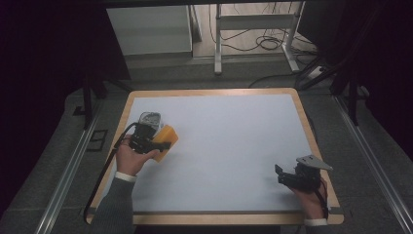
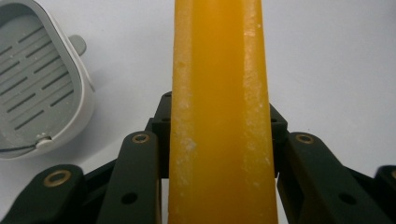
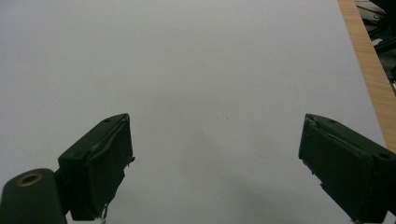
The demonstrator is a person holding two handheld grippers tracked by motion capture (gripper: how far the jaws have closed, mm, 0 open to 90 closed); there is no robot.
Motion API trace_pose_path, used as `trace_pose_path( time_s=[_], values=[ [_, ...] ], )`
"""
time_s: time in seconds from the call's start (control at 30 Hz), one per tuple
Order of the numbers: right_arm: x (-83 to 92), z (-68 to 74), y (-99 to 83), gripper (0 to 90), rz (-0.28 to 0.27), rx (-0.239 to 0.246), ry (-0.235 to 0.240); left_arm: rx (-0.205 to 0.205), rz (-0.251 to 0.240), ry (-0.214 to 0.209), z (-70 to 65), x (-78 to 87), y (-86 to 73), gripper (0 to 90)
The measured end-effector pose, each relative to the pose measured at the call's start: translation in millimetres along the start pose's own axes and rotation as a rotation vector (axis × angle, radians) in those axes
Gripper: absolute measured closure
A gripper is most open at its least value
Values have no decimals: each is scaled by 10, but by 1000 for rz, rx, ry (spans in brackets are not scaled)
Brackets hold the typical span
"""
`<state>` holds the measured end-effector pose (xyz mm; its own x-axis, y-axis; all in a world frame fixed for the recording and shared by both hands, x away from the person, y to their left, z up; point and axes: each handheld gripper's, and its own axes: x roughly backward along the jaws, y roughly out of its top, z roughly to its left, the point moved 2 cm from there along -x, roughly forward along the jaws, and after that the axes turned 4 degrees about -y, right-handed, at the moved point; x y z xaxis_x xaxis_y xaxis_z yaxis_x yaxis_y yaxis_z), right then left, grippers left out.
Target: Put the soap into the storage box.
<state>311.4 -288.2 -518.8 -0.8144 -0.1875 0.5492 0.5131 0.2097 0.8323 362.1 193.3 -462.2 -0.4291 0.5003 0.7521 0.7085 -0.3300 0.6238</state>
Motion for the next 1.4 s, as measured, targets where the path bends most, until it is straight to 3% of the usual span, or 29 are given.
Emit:
trace_pose_path(
  time_s=[0.53, 1.4],
  values=[
    [12, -19, 1, 96, -5, -4, -5, 8, -13, 10, 57, 58, 110, 609],
    [9, -26, -4, 96, -2, -3, -6, 44, -9, 29, 274, 38, 219, 609]
  ],
)
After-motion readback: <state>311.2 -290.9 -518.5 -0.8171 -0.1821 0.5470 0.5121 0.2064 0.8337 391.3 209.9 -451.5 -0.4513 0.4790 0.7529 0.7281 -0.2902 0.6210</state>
